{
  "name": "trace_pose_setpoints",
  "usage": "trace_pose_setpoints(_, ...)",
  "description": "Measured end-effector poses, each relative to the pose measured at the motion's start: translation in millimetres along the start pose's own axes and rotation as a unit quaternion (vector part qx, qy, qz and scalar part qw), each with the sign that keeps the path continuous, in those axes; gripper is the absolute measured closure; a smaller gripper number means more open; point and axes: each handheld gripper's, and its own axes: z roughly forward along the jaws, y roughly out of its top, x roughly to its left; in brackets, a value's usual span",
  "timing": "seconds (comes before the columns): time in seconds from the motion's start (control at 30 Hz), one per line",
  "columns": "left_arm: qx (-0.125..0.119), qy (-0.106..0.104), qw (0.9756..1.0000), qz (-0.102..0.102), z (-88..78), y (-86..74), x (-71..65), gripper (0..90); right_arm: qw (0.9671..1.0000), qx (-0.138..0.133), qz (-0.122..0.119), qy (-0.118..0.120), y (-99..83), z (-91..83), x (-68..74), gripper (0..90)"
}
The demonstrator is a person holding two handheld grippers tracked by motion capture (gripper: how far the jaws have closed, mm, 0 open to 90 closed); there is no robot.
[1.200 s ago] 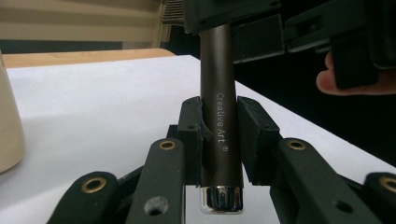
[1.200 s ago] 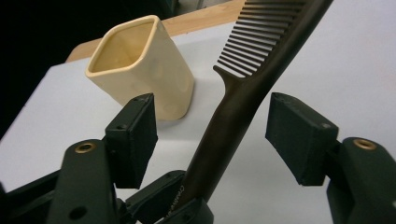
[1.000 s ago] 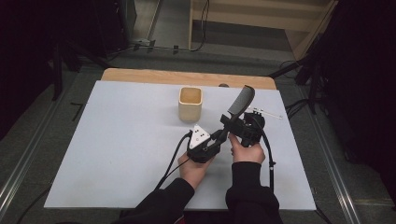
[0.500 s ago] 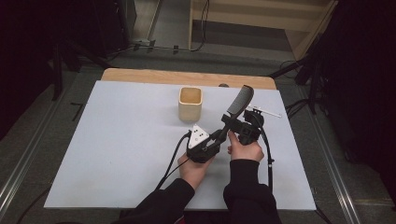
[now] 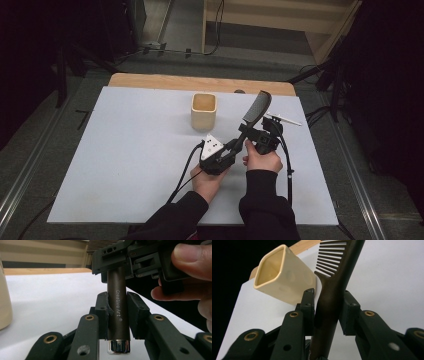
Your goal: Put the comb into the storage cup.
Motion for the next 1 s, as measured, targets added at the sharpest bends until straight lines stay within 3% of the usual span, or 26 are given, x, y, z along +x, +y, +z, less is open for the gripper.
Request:
trace_pose_setpoints(0.53, 0.008, -0.001, 0.9999, -0.012, 2.1, -1.1, 1.4, 72.7, 0.9995, 0.019, 0.022, 0.015, 3.5, 3.6, -4.7, 69.9)
trace_pose_setpoints(0.6, 0.007, -0.002, 0.9998, -0.017, 1.5, -0.8, 2.8, 72.6, 0.9993, 0.018, 0.017, 0.026, 3.7, 3.5, -4.6, 69.9)
trace_pose_setpoints(1.0, 0.012, -0.002, 0.9998, -0.014, 2.1, -1.7, 2.6, 72.1, 0.9995, 0.023, 0.009, 0.022, 3.3, 4.5, -4.4, 70.2)
